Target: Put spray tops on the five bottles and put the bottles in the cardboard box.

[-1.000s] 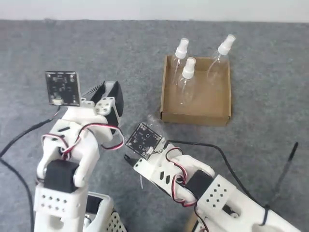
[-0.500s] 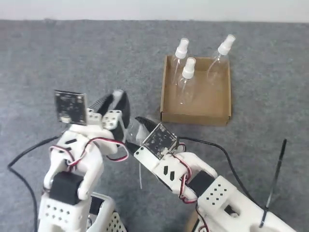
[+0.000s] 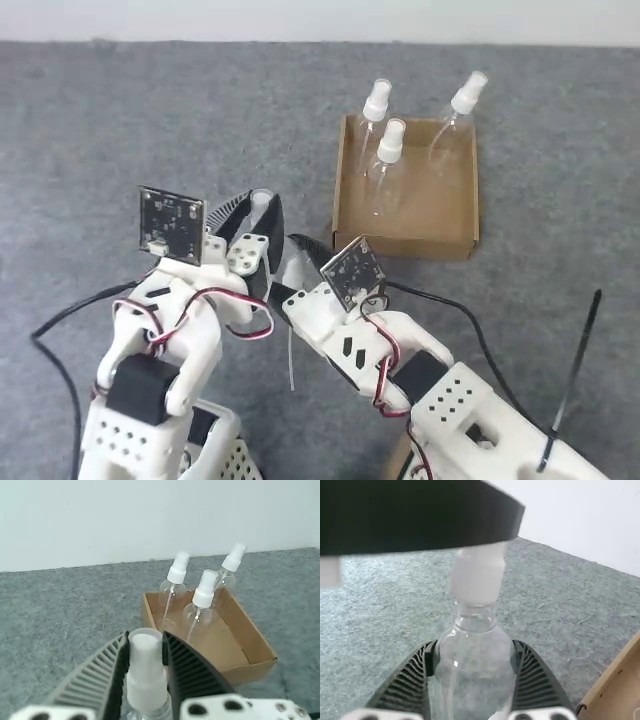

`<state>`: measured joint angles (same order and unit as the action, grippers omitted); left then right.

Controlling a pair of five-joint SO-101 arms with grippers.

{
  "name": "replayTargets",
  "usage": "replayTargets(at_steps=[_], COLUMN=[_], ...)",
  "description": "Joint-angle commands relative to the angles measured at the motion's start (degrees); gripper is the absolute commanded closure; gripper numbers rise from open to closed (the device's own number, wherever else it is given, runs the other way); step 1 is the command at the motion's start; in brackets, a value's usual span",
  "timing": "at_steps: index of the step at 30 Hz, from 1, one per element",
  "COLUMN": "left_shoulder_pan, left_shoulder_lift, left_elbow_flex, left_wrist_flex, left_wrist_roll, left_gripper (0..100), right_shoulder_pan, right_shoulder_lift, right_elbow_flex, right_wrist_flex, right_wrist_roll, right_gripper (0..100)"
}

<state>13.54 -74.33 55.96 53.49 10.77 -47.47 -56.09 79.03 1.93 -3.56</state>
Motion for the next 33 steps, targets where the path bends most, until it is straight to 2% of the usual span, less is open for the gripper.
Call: replayTargets(at_steps=[1,6,12,16,21,29,33], left_shoulder_pan=[0.09,-0.18,-1.58,-7.47,-10.55,-10.11,-6.77], left_shoulder_lift=[-0.53,-0.53,-0.26,4.48,12.92,15.03,15.03], left_elbow_flex=[0.48,-1.98,-13.32,-14.2,-14.37,-9.98,-5.93], left_wrist_flex=[-0.7,-0.7,4.57,3.08,3.08,2.81,-0.18], left_wrist_roll=[-2.02,-2.29,-4.57,-4.31,-2.29,-2.46,-5.01], left_gripper=[96,83,84,84,84,85,85], right_shoulder_pan=[1.63,1.63,1.63,1.63,1.63,1.63,1.63], right_shoulder_lift=[-2.07,-2.07,-2.07,-2.07,-2.07,-2.07,-2.07], right_elbow_flex=[-1.49,-1.14,-0.97,-0.97,-0.88,-0.88,-0.88], right_wrist_flex=[-1.54,-1.54,-1.19,-1.1,-1.1,-1.1,-1.1], right_wrist_roll=[-0.79,-0.79,-0.62,-0.62,-0.62,-0.62,-0.62], right_gripper=[99.3,99.3,99.3,99.3,99.3,99.3,99.3])
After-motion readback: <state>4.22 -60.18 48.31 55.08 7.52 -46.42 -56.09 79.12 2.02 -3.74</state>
